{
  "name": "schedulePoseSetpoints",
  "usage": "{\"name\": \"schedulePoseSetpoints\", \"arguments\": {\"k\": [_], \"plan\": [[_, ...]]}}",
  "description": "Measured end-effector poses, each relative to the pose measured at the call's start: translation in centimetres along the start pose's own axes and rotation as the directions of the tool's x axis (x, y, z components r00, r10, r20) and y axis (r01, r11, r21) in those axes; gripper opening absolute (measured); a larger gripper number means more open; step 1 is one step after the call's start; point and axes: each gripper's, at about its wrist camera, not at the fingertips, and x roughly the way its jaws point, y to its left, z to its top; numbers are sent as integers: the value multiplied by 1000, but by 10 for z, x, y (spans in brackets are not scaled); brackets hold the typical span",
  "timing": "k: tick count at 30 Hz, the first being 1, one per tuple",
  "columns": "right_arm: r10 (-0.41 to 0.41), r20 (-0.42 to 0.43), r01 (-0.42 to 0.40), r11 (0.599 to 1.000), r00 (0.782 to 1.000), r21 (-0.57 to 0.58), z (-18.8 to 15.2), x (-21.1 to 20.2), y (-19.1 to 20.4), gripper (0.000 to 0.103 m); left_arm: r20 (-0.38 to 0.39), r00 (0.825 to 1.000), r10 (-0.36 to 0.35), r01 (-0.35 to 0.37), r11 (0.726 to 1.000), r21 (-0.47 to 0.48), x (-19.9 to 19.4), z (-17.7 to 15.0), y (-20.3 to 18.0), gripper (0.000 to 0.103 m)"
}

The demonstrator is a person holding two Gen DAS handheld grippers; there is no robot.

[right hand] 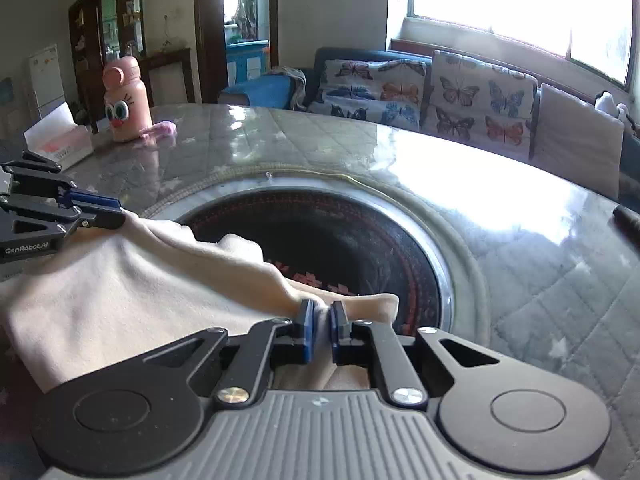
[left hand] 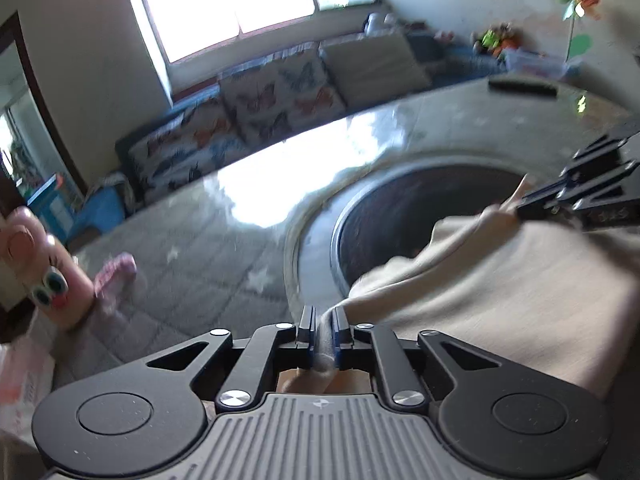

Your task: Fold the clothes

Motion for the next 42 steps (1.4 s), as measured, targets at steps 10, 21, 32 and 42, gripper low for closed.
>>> {"name": "schedulePoseSetpoints", "arguments": {"k": [10, 21, 32, 42], "plan": [[137, 37, -137, 990, 990, 15, 28, -12, 18, 14, 63, 998, -19, 24, 997, -77, -22, 16, 14, 21], [150, -26, -150, 989, 988, 10, 32, 28, 39, 15, -25, 993, -118, 116, 991, -64, 14, 19, -6, 22], [211, -3, -210, 974, 978, -80, 26, -13, 58, 35, 39, 994, -100, 103, 992, -77, -37, 2, 3, 22], [266, 22, -255, 942, 964, -220, -3, -50, 99, 33, 92, 982, -164, 170, 983, -68, -87, -30, -25, 20]]}}
